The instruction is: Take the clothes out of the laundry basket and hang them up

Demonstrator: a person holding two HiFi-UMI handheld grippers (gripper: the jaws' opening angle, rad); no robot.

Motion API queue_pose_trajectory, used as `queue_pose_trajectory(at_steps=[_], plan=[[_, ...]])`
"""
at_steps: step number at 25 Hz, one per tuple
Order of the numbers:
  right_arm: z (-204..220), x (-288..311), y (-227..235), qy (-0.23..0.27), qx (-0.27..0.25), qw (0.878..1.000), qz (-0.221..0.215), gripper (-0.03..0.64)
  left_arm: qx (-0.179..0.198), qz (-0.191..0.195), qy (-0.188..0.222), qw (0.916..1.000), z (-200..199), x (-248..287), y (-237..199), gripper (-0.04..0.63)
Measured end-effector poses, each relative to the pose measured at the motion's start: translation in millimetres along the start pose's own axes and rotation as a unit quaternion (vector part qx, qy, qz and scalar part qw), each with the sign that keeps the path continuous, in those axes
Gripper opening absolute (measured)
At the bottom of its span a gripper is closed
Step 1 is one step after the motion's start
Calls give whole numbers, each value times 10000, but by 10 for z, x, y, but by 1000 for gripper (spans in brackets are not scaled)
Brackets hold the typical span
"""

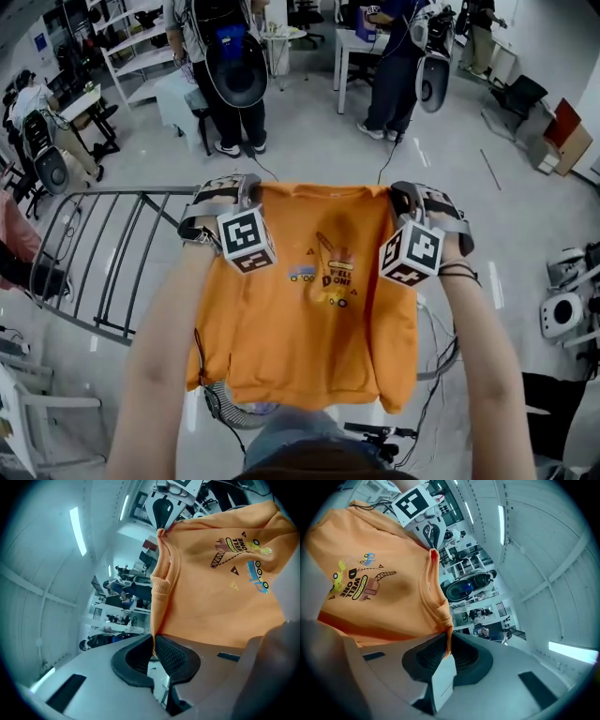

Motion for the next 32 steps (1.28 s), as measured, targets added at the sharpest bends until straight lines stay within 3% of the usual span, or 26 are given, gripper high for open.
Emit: queue_pose_trajectory(at_steps=[8,13,16,22,24,28,32], plan=[[-19,615,-502,-211,172,9978,-605,35,-179,869,-130,9960,198,472,569,18],[206,940,-682,-366,216,9951,-893,35,-290,1138,-304,9926,42,692,783,27],[290,1101,-767,-473,327,9925,-1082,40,-426,1182,-409,9912,-10,783,855,71],[187,1323,-929,-770,846,9842,-1350,163,-674,1123,-475,9903,164,819,876,127],[228,1374,-870,-753,1047,9840,-1232,232,-786,913,-516,9914,153,889,820,201],[295,1305,-738,-606,1228,9869,-853,322,-1206,271,-481,9912,155,922,610,434],[331,1093,-653,-467,1496,9852,-694,368,-1713,-3,-430,9843,177,788,422,506]])
Point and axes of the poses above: the fingertips, and each gripper's own axes: x forward along the fingers, y to its right, z out of its underside, the point moved 6 cm from there along -x, backward along the fingers, and after that the axes turned 7 degrees about -z, right-handed, at the moved point
